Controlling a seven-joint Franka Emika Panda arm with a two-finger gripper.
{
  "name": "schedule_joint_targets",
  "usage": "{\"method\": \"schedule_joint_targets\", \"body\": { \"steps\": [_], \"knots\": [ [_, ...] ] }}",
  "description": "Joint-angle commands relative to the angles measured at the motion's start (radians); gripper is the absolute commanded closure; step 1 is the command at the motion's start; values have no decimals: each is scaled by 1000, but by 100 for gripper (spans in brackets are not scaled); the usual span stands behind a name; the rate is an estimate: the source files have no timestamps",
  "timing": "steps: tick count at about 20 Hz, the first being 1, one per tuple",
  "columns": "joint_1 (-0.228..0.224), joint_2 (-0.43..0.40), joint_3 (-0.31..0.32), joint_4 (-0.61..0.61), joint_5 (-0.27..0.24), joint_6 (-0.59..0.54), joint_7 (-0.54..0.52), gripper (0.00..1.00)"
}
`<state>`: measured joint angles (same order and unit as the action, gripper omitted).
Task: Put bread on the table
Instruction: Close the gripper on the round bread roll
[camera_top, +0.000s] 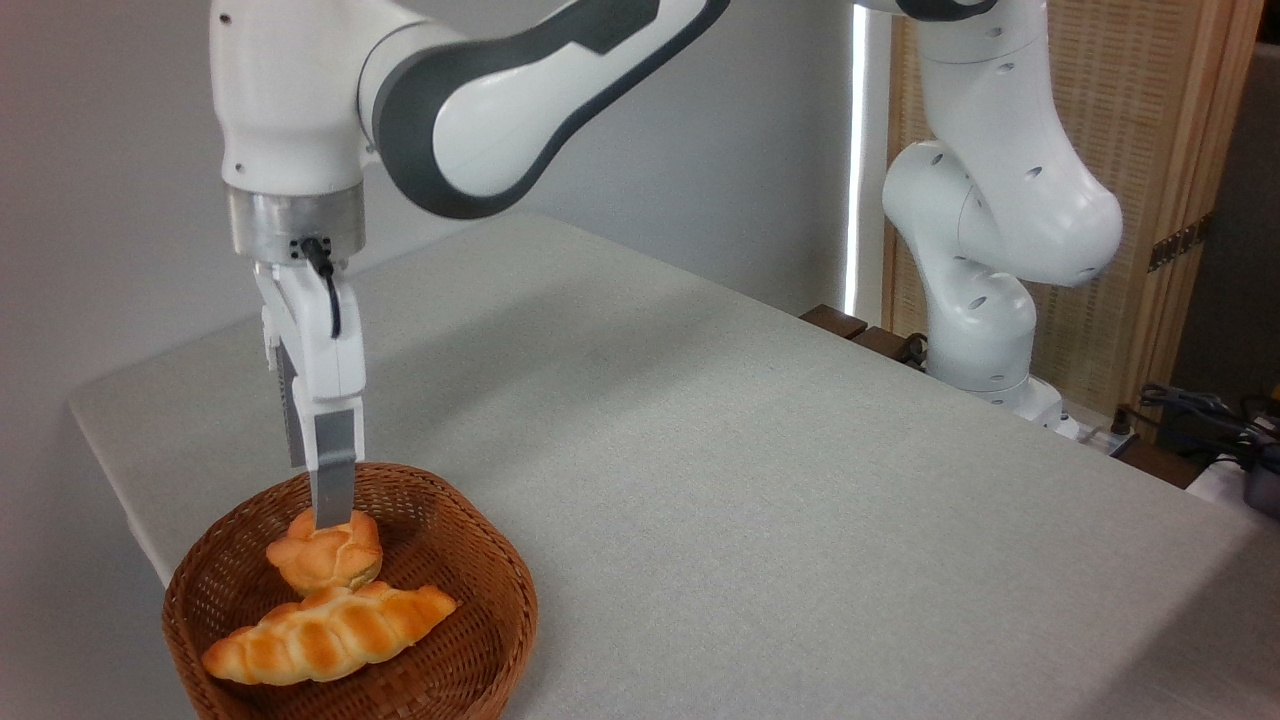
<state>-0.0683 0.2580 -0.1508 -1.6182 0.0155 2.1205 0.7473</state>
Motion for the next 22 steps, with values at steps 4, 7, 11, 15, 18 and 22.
{"method": "schedule_joint_targets", "body": {
  "steps": [4,7,11,15,18,22],
  "knots": [
    [-13,43,-24,-46,1,107,24,0],
    [-15,52,-27,-80,52,144,21,0],
    [-15,72,-35,-91,95,177,23,0],
    [-15,78,-35,-91,123,177,20,15],
    [-15,78,-35,-91,124,177,24,54],
    [-15,73,-35,-91,124,177,26,62]
  ]
}}
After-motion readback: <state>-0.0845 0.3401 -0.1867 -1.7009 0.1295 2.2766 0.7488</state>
